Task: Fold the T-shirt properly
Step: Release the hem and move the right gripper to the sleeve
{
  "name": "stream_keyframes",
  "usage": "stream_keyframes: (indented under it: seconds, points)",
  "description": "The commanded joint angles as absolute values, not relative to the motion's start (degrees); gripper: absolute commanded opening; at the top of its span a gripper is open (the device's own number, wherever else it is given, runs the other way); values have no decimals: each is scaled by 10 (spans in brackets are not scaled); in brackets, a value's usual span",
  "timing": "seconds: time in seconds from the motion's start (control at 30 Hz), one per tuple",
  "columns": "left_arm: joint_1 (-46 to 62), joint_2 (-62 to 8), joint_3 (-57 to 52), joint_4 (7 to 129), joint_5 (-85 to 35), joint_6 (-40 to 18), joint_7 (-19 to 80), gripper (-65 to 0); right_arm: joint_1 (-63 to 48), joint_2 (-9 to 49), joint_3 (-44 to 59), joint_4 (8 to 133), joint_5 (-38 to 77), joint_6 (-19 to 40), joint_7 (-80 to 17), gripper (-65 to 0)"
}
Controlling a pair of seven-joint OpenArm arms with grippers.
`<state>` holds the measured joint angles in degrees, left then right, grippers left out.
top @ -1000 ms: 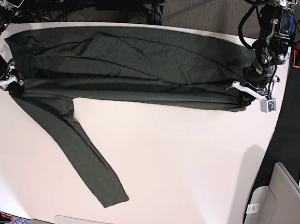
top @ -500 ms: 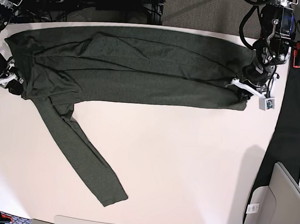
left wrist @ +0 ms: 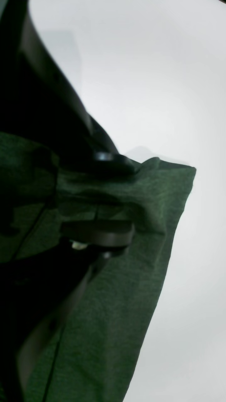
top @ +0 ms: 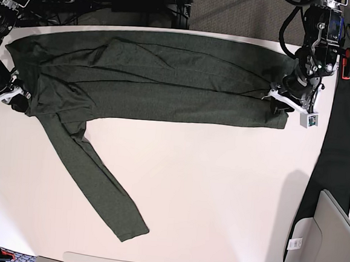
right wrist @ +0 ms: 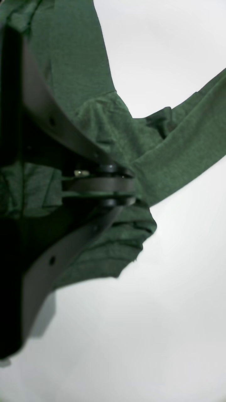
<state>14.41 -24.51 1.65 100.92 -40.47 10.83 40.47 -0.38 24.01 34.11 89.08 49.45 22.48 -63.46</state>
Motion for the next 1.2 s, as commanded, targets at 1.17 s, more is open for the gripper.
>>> stream_keyframes:
  seconds: [1.17]
  points:
    - [144,-237,-44,1062,-402,108,338,-415,335,131,80,714,113,225,-480,-643]
